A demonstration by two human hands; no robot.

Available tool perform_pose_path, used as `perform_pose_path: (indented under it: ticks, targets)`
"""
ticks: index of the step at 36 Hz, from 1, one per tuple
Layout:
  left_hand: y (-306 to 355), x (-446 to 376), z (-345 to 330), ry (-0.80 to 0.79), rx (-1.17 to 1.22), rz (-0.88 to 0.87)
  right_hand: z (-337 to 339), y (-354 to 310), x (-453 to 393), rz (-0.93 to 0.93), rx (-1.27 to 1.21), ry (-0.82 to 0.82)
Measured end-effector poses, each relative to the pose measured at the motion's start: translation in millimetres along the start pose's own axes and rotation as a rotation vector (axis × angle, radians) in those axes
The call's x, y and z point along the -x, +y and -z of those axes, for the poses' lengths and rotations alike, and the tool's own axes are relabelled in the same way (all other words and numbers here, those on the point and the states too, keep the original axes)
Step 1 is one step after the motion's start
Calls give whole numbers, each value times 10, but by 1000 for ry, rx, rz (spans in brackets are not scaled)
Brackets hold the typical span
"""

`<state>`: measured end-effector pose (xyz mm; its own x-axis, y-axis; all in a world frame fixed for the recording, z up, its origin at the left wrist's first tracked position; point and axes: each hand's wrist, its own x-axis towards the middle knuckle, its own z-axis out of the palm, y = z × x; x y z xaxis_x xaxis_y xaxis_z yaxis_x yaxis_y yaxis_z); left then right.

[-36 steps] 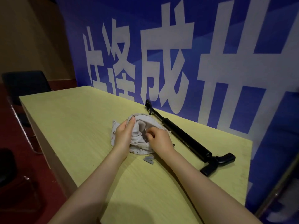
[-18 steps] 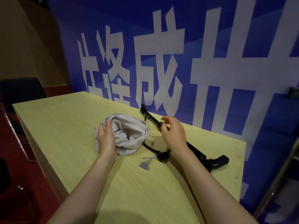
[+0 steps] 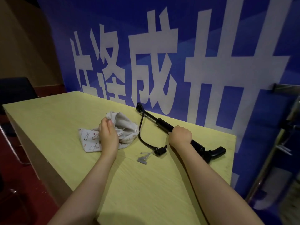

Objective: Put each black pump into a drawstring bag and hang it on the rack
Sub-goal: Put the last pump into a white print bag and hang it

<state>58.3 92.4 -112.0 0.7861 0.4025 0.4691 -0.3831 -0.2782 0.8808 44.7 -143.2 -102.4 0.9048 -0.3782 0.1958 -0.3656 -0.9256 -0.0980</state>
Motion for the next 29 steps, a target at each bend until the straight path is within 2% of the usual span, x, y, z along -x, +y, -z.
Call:
perform_pose_path:
  ticks: [6,12,15,19,21,22,25,29]
  targets:
    - [-73,52,-32,-149,-202,-19,219,237,73,1,-348,-30]
    - [-25,108,-24,-69,-211,27,526,546,248,58,-662,10]
    - [68,185,-28,-72,-277,-79,679,642,387,112,-750,59]
    - [270,246,-134,-114,-570,-196,796,764,548,153,-827,114]
    - [478,265,-201,-133,-631,-216,811,810,616,148,-913,118]
    - [600,261,-236,-166,-577,-212,797,821,646,146,-940,112]
    - [1104,220,-376,-327,-202,-151,775,884,771,150,-953,103]
    - [1822,127,-592,-444,248,75,730,1003,913,181,-940,103]
